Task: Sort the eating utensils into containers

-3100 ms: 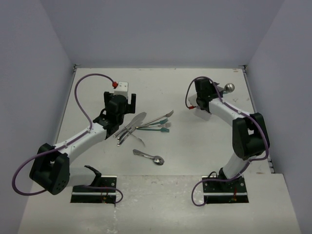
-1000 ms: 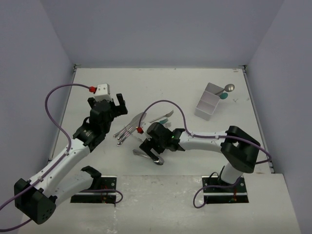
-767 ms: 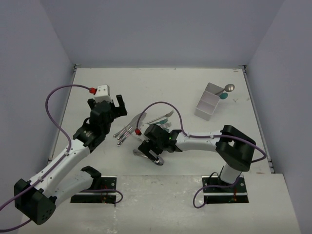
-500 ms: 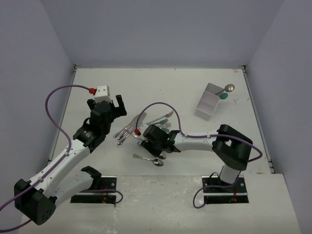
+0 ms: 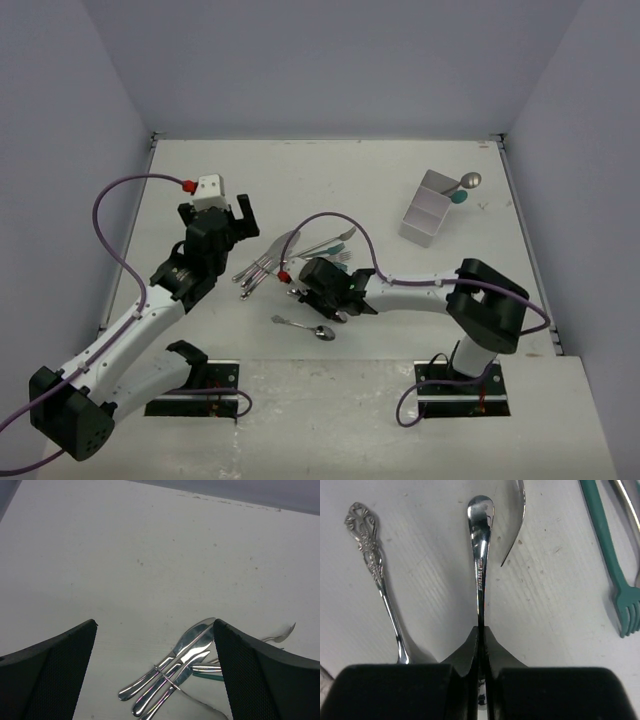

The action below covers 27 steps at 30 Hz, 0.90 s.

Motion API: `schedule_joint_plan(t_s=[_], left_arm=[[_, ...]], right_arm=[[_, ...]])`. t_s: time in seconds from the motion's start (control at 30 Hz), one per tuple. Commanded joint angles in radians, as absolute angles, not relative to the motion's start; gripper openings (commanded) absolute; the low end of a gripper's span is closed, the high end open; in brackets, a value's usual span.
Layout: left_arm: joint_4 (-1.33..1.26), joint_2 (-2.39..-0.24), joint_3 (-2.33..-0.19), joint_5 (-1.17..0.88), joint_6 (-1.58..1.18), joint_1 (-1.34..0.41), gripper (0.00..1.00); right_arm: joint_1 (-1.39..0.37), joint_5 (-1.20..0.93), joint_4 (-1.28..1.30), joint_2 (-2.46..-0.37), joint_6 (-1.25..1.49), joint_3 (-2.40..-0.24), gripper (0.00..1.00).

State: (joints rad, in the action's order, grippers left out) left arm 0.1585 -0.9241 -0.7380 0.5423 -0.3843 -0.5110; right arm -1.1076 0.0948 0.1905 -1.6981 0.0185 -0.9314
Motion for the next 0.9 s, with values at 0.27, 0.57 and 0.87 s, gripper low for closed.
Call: schedule_joint_plan(t_s=[0.27, 0.57, 0.87], left_arm=[[0.155, -0.919, -0.762, 0.578, -0.367, -0.505, 1.0], [0.138, -0.877, -0.752, 0.632, -0.333, -0.505, 1.0], [0.153, -0.902, -0.749, 0.704, -0.322, -0.506, 1.0]], right_arm=[[-0.926, 0.164, 0.109, -1.313, -0.38, -0.948, 0.0], [-0.553, 0.351, 0.231, -1.337, -1.09, -1.202, 0.0], [-0.39, 0.609, 0.639, -1.618, -1.311, -1.574, 0.0]])
